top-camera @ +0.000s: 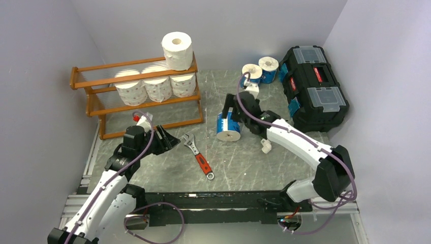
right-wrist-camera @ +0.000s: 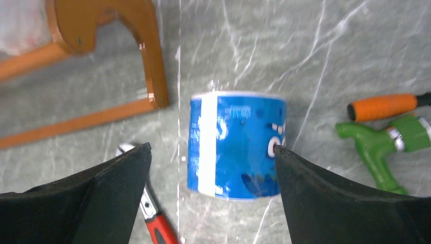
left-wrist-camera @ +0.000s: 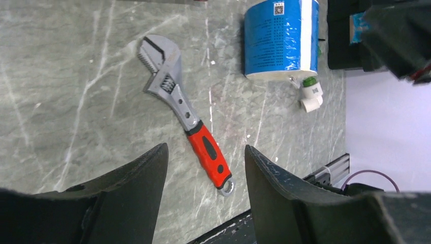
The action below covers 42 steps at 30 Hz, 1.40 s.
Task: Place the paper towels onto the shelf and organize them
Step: Move the paper towel to the center of the board, then adjust the paper towel at the center of the board.
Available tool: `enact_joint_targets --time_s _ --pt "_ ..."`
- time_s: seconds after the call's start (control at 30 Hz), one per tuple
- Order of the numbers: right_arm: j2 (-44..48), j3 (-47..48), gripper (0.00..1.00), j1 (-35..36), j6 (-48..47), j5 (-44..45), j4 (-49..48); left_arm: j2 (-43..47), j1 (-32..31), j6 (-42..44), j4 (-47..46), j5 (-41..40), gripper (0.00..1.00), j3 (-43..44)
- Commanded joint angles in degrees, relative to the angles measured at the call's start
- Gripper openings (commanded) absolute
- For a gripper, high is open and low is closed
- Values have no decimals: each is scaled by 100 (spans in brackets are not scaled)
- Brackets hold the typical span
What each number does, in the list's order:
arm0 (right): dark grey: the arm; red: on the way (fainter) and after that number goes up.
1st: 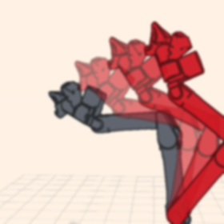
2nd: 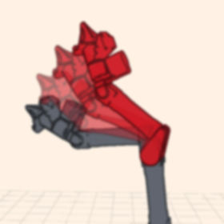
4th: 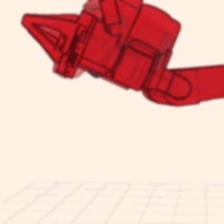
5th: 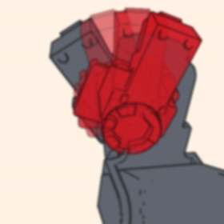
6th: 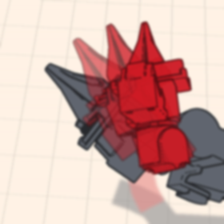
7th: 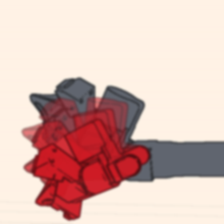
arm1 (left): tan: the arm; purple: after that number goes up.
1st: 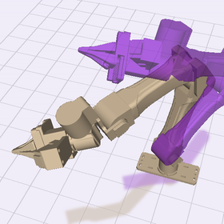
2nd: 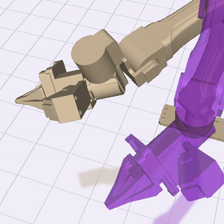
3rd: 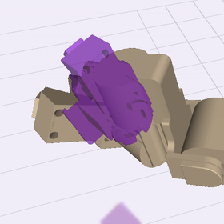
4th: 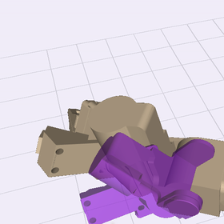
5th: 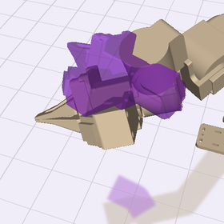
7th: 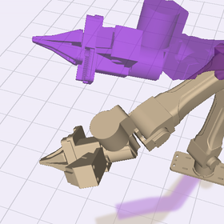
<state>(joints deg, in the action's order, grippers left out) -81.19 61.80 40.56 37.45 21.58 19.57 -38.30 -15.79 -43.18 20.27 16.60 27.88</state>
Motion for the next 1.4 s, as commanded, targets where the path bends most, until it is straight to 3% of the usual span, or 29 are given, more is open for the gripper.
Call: enact_joint_targets --time_s 0.0,0.13,0.23,0.4,0.53,0.63,1.13,1.37 --pt "38 273 83 -721 22 -457 -463 -283 -374 -111 -827 18 61 35" --pt "-413 303 54 -1400 237 -947 -1110 -799 -1091 -26 -1229 -100 57 151" --pt "-911 485 47 -1775 195 -1344 -1427 -1241 -1698 118 -1509 -297 55 330" --pt "-1603 776 50 -2071 104 -2057 -1884 -2184 -2476 479 -2158 -507 53 643" --pt "-1973 865 52 -2114 205 -2696 -2230 -3064 -2683 363 -3008 -74 52 813" --pt "-2083 843 52 -2113 237 -2999 -2252 -3602 -2802 403 -2993 16 51 1218" --pt "-1081 -827 52 -2104 174 -3368 -2336 -5238 -2935 467 -2814 -160 50 2195" --pt "-105 -1638 52 -2045 338 -3156 -2283 -5295 -2938 356 -2664 -576 50 2219"
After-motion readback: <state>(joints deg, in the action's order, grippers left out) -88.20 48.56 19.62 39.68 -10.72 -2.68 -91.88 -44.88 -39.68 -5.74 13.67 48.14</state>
